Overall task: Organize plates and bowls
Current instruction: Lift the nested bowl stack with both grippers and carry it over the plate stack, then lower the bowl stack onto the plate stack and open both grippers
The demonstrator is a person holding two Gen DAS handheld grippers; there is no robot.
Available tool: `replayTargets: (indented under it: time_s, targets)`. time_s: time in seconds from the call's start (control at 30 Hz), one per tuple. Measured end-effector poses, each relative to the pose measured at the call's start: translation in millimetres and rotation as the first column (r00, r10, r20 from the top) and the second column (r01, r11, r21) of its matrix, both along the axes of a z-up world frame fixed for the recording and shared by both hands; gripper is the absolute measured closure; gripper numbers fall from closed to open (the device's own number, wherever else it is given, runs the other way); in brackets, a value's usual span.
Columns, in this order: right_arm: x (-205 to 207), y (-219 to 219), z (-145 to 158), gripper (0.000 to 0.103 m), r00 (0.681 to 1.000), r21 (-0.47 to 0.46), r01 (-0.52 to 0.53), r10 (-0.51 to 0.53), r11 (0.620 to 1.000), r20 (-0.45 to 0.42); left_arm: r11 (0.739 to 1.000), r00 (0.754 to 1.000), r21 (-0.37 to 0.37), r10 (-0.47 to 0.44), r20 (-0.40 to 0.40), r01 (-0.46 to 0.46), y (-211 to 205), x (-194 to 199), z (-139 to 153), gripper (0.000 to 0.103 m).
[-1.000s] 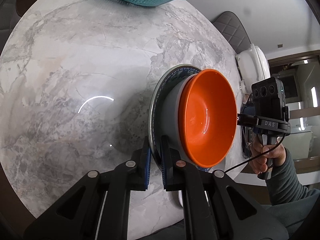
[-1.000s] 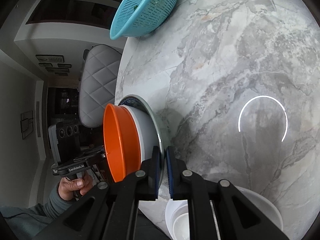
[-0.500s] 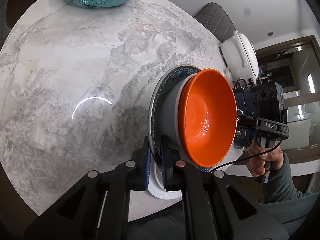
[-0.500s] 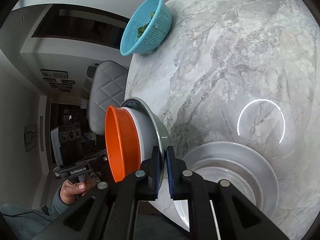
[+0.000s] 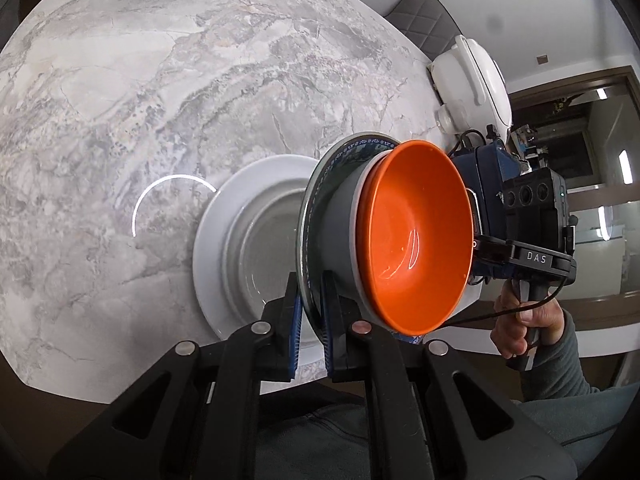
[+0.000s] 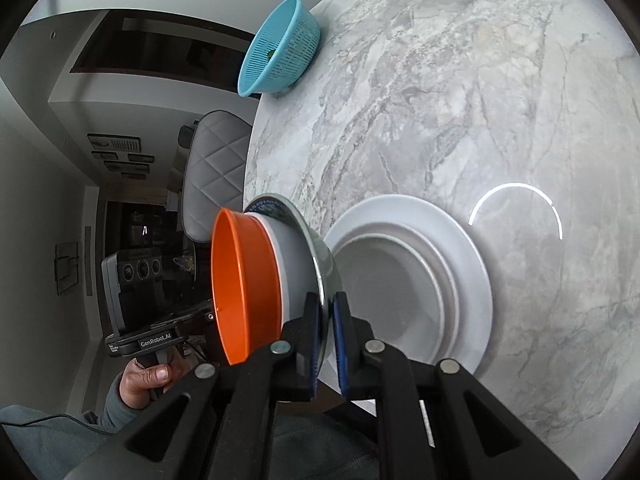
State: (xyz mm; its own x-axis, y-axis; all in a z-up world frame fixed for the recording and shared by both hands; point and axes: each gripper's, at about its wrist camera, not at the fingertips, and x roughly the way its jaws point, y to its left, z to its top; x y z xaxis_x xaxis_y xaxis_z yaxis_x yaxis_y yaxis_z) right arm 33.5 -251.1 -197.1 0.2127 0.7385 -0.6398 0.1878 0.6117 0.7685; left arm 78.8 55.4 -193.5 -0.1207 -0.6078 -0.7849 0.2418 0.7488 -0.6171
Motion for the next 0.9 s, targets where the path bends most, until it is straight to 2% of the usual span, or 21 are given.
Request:
replayTargets:
  time_s: [0.37,0.6,0.9]
  targets:
    - [-29,-14,-28,0.092,0.999,0.007,0.0,0.0,1.0,-0.033,0.999,1.0,0.042,-0.003,0.006,0.002,-17,-19,-27,0.097]
    - [-31,-11,-50,0.092,0.998,-0.011,0.001,-0.001,1.0,-0.065,0.997,1.0,0.075,-0.011,0.011,0.01,-20,-15,-45,0.097]
    - [-32,-11,-63,0.092,0.997,-0.033,-0.01,0.007,0.999,-0.08,0.996,1.0,0.092,-0.018,0.007,0.017,-24,-13,-60,0.097]
